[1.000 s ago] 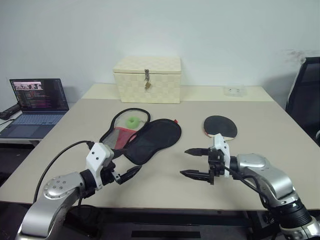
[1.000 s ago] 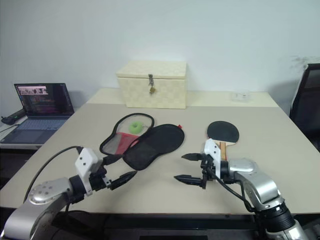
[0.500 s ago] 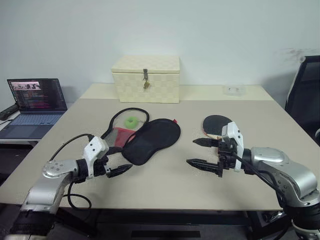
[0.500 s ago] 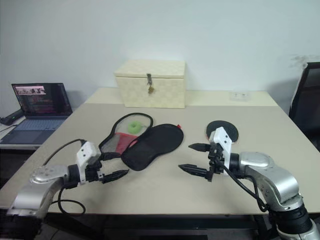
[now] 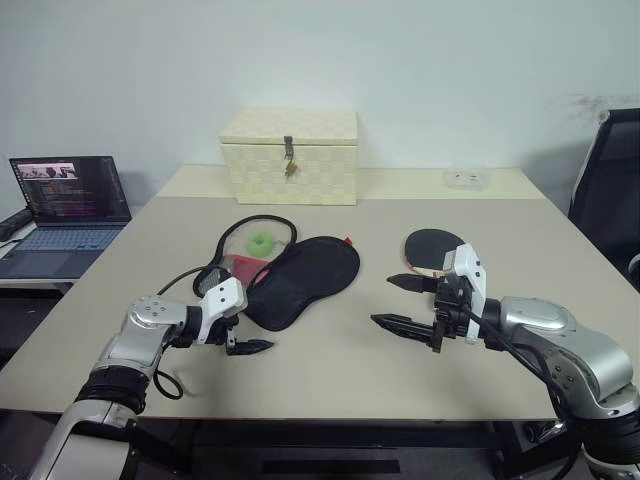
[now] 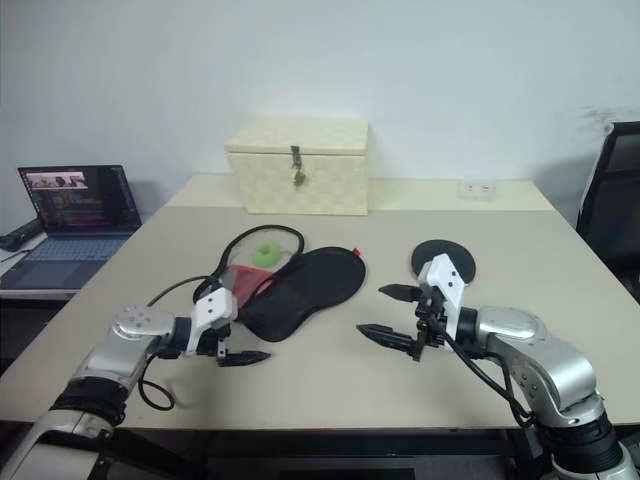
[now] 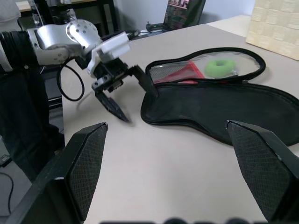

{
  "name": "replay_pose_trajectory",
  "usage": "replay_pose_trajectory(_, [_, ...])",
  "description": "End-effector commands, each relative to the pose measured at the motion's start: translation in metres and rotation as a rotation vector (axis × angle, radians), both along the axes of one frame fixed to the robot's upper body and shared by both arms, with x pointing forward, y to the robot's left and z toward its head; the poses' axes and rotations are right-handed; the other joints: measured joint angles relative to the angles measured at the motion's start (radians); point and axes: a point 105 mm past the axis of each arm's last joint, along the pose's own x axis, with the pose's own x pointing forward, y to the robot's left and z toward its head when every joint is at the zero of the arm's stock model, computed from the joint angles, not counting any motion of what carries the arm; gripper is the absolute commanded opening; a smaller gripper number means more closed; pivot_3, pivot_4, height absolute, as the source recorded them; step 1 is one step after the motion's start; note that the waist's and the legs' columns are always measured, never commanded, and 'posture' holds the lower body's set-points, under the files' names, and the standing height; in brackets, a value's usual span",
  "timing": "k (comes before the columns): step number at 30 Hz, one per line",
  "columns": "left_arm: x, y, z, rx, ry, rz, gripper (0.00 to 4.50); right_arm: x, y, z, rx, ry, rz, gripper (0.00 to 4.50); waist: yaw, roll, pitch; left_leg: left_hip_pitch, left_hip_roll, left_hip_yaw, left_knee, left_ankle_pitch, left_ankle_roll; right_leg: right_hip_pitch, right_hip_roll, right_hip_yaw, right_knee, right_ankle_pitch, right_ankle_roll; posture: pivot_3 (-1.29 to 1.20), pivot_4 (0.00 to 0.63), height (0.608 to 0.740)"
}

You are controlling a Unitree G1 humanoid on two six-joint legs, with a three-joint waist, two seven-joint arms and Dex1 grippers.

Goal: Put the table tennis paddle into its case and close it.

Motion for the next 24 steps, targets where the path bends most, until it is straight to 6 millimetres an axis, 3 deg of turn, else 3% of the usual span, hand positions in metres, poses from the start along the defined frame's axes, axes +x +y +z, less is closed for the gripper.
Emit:
replay_pose_trajectory(1, [0.000, 0.003, 0.002, 0.019, -0.007, -0.017, 4.50, -0.001, 0.000, 0.012, 0.012, -0.062, -0.007, 4.46, 0.001, 0.000, 0.000, 0.000, 0.000, 0.000, 0.000, 0.000, 0.000, 0.000, 0.000, 0.000, 0.000, 0.000, 0.000, 0.00, 0.150, 0.740])
replay_pose_trajectory(5, [-0.004, 0.010, -0.008, 0.035, 0.027, -0.007, 4.50, 0.002, -0.002, 0.014, 0.014, -0.070, -0.023, 4.46, 0.000, 0.000, 0.000, 0.000, 0.000, 0.000, 0.001, 0.000, 0.000, 0.000, 0.000, 0.000, 0.001, 0.000, 0.000, 0.00, 0.150, 0.740])
replay_pose_trajectory(8, [-0.003, 0.009, -0.009, 0.031, 0.028, -0.008, 3.90, 0.005, -0.004, 0.018, 0.018, -0.085, -0.040, 4.50, -0.001, 0.000, 0.000, 0.001, 0.000, 0.000, 0.001, 0.000, 0.000, 0.000, 0.000, 0.000, 0.001, 0.000, 0.000, 0.00, 0.150, 0.740])
replay_pose_trajectory(18, [0.009, -0.004, 0.000, -0.074, 0.002, 0.037, 0.26, 0.013, -0.015, 0.026, 0.016, -0.117, -0.094, 4.50, 0.002, 0.000, 0.000, 0.004, 0.000, 0.000, 0.003, 0.000, 0.000, 0.004, 0.000, 0.000, 0.001, 0.000, 0.002, 0.00, 0.150, 0.740])
replay_pose_trajectory(19, [0.010, -0.006, 0.002, -0.078, -0.005, 0.039, 0.05, 0.013, -0.016, 0.027, 0.015, -0.119, -0.098, 4.50, 0.002, 0.000, 0.000, 0.004, -0.001, 0.000, 0.003, 0.000, 0.000, 0.004, 0.000, 0.001, 0.001, 0.001, 0.001, 0.00, 0.150, 0.740])
replay_pose_trajectory(24, [0.016, -0.045, 0.008, -0.133, -0.028, -0.016, 0.05, 0.013, -0.020, 0.028, 0.003, -0.115, -0.113, 4.50, 0.008, 0.000, 0.000, 0.003, -0.001, -0.001, 0.003, 0.000, 0.000, 0.005, 0.000, 0.000, 0.001, 0.001, 0.001, 0.00, 0.150, 0.740])
